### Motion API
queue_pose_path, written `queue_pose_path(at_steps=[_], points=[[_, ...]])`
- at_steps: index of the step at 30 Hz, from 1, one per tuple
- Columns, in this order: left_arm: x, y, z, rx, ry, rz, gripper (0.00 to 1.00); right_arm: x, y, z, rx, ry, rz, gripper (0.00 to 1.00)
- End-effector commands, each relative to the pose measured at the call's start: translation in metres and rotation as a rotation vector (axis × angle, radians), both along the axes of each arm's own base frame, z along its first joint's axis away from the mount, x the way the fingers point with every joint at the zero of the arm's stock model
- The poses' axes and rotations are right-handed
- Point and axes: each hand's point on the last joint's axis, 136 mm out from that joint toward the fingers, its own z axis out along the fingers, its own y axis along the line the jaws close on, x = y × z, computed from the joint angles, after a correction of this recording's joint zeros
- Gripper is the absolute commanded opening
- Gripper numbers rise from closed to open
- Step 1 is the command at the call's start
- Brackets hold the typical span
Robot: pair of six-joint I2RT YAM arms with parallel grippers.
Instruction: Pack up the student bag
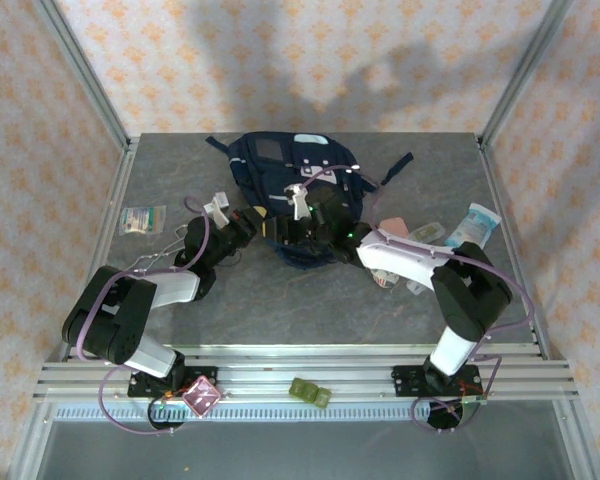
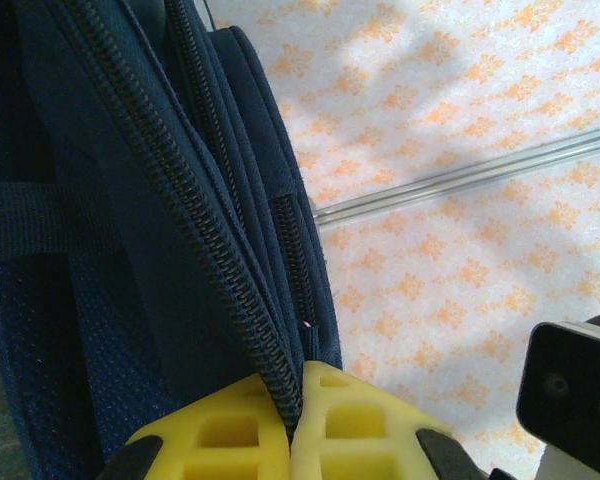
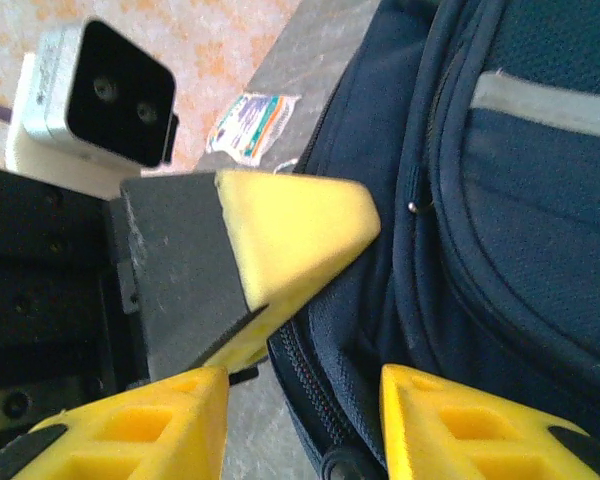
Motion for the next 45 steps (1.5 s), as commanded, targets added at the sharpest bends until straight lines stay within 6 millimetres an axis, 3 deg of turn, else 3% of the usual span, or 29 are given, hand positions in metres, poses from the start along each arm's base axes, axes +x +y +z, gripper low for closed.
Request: queue_pose_path(at_steps=[1, 9, 13, 19, 23, 28, 39, 45], points=[[0.001, -0.011, 0.075, -0.054, -0.238, -0.046, 0.0, -0.019, -0.001, -0.008, -0.014, 0.03, 0.089, 0.43], [0.006, -0.012, 0.071, -0.054, -0.229, -0.048, 0.0, -0.067, -0.015, -0.019, -0.073, 0.079, 0.256, 0.35], [0.008, -0.013, 0.069, -0.063, -0.225, -0.053, 0.0, -0.082, -0.024, -0.005, -0.075, 0.043, 0.299, 0.32], [0.006, -0.014, 0.069, -0.069, -0.227, -0.061, 0.0, -0.034, -0.049, 0.019, -0.12, -0.055, -0.006, 0.4], [0.003, -0.014, 0.074, -0.072, -0.237, -0.064, 0.0, -0.004, -0.067, 0.02, -0.199, -0.038, -0.211, 0.43], [0.003, -0.014, 0.075, -0.059, -0.238, -0.066, 0.0, 0.002, -0.067, 0.009, -0.346, -0.04, -0.285, 0.46], [0.003, -0.015, 0.075, -0.065, -0.235, -0.066, 0.0, 0.004, -0.035, 0.001, -0.457, -0.064, -0.301, 0.48], [0.003, -0.014, 0.077, -0.068, -0.241, -0.063, 0.0, 0.012, -0.039, -0.018, -0.578, -0.057, -0.366, 0.48]])
